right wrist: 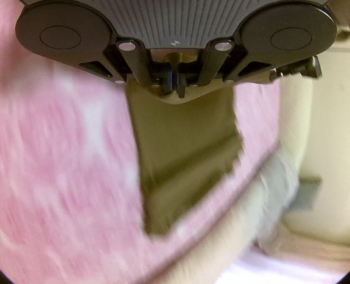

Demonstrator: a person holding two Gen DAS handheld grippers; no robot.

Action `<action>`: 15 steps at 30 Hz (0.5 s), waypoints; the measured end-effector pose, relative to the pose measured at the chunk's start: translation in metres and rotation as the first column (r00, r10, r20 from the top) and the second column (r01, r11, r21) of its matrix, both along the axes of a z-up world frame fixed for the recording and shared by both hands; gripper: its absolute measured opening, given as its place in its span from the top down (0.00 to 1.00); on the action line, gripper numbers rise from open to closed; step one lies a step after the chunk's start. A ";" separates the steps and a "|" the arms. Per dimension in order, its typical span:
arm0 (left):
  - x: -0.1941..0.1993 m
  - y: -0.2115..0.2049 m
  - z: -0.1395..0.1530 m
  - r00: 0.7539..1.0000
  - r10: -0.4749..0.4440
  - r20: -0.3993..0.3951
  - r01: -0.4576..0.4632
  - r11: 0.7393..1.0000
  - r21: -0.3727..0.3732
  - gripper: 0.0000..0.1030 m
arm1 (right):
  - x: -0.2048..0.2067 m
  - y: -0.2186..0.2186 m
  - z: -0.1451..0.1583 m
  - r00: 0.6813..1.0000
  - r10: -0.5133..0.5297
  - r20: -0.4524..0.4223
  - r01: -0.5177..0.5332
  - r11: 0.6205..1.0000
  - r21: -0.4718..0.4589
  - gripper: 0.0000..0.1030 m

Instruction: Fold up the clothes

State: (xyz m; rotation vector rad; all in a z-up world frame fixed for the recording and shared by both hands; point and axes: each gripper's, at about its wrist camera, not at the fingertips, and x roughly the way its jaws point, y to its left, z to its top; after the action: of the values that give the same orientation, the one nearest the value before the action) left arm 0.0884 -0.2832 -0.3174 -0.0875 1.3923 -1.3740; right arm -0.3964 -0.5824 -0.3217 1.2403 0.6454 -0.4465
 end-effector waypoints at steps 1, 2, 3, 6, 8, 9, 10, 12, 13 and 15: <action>0.008 -0.020 0.002 1.000 0.010 -0.001 -0.010 0.999 -0.033 0.98 | 0.008 -0.016 0.005 0.999 -0.022 0.036 0.022 1.000 -0.021 0.98; 0.016 -0.041 0.000 1.000 0.017 -0.001 -0.017 0.998 -0.059 0.98 | 0.018 -0.035 0.008 0.997 -0.036 0.066 0.039 0.998 -0.044 0.98; 0.024 -0.063 -0.004 1.000 0.027 -0.003 -0.027 0.997 -0.072 0.98 | 0.027 -0.052 0.009 0.995 -0.046 0.086 0.052 0.997 -0.063 0.98; 0.048 -0.125 -0.026 0.997 0.082 -0.012 -0.083 0.995 -0.063 0.97 | 0.062 -0.103 -0.002 0.994 -0.084 0.077 0.091 0.991 -0.102 0.98; 0.064 -0.160 -0.049 0.990 0.141 -0.020 -0.141 0.990 -0.017 0.94 | 0.080 -0.133 -0.020 0.991 -0.128 0.025 0.130 0.987 -0.096 0.97; 0.071 -0.167 -0.059 0.986 0.166 -0.027 -0.167 0.986 -0.001 0.93 | 0.087 -0.146 -0.031 0.988 -0.154 -0.001 0.153 0.985 -0.085 0.76; 0.075 -0.168 -0.062 0.983 0.183 -0.025 -0.183 0.983 0.005 0.89 | 0.093 -0.159 -0.041 0.984 -0.178 -0.026 0.176 0.981 -0.079 0.58; 0.083 -0.170 -0.069 0.976 0.215 -0.021 -0.214 0.977 0.015 0.84 | 0.092 -0.166 -0.045 0.979 -0.199 -0.039 0.192 0.971 -0.141 0.40; 0.087 -0.170 -0.073 0.973 0.231 -0.018 -0.230 0.973 0.021 0.82 | 0.091 -0.167 -0.045 0.979 -0.202 -0.039 0.192 0.966 -0.175 0.40; 0.087 -0.170 -0.076 0.978 0.206 0.002 -0.206 0.978 0.021 0.82 | 0.087 -0.164 -0.045 0.983 -0.180 -0.045 0.166 0.962 -0.218 0.40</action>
State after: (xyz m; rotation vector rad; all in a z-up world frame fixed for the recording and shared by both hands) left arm 0.1753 -0.4527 -0.3932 -0.2128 1.3579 -1.1865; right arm -0.3095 -0.7468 -0.3672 1.0847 0.5295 -0.6867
